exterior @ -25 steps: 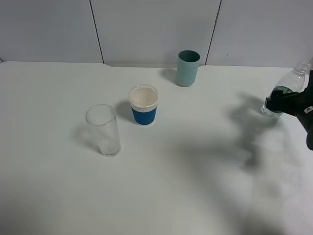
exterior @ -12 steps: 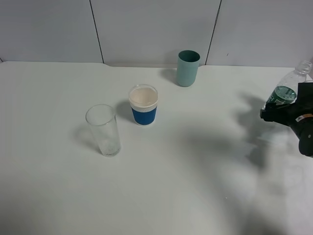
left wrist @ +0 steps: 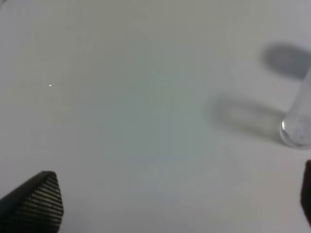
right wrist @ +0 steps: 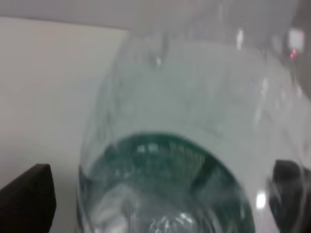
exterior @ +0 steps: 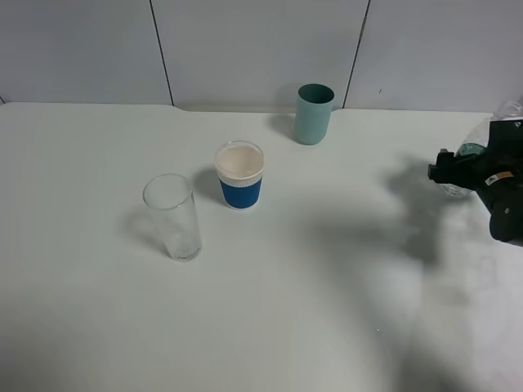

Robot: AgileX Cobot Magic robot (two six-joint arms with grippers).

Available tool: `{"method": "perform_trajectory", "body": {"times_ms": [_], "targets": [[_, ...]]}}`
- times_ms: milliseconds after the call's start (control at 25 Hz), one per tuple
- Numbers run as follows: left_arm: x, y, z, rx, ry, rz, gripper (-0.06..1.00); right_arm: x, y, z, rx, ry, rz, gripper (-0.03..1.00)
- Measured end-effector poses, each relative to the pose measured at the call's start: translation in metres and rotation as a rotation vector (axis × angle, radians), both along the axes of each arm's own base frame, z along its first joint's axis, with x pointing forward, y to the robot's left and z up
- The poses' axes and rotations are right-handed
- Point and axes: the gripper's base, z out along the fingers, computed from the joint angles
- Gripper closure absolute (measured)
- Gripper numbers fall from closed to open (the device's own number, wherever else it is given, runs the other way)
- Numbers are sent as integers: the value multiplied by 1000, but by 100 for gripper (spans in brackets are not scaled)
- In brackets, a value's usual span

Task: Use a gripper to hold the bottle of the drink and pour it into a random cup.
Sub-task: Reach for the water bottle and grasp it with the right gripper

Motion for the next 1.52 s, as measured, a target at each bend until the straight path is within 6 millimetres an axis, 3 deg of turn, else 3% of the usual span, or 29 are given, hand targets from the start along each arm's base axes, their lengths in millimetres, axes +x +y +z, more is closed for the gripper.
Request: {"method": "perform_trajectory", "body": {"times_ms": [280, 1160, 1520], "targets": [[0, 0, 0, 0, 0, 0, -5, 12, 2, 6, -8, -41, 38, 10], [0, 0, 0, 0, 0, 0, -5, 11, 3, 1, 18, 13, 44, 12], [0, 0, 0, 0, 0, 0, -5, 9, -8, 0, 28, 16, 11, 15]]}}
